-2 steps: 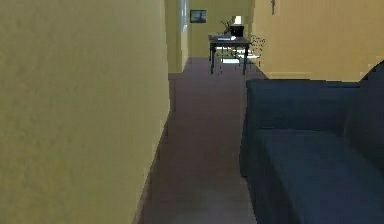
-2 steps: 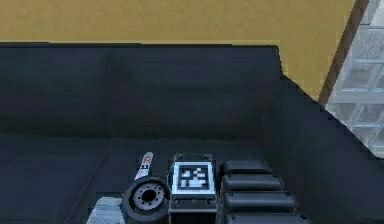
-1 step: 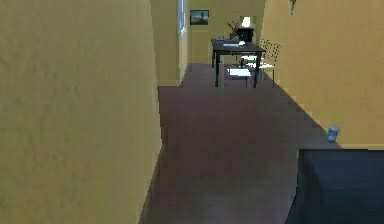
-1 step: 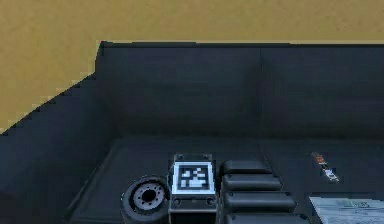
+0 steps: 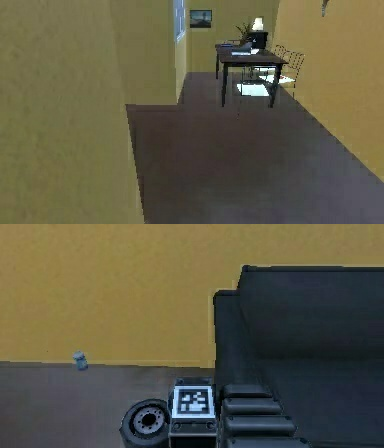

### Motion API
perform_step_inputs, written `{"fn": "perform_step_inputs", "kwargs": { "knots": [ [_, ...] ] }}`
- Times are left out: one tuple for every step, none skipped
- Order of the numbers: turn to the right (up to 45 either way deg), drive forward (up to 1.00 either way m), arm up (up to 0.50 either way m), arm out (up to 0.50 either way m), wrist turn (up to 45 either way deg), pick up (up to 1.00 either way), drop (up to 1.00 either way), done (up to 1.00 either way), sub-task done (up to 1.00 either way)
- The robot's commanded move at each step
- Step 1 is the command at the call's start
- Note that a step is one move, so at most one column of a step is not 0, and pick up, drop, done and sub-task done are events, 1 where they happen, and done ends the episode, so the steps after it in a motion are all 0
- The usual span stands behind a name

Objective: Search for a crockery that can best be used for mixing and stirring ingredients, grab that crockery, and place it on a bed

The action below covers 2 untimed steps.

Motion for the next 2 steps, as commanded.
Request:
{"fn": "perform_step_inputs", "kwargs": {
  "knots": [
    [0.0, 1.00, 0.00, 0.00, 0.0, 0.00, 0.00, 0.00, 0.00],
    [0.0, 0.15, 0.00, 0.00, 0.0, 0.00, 0.00, 0.00, 0.00]
  ]
}}
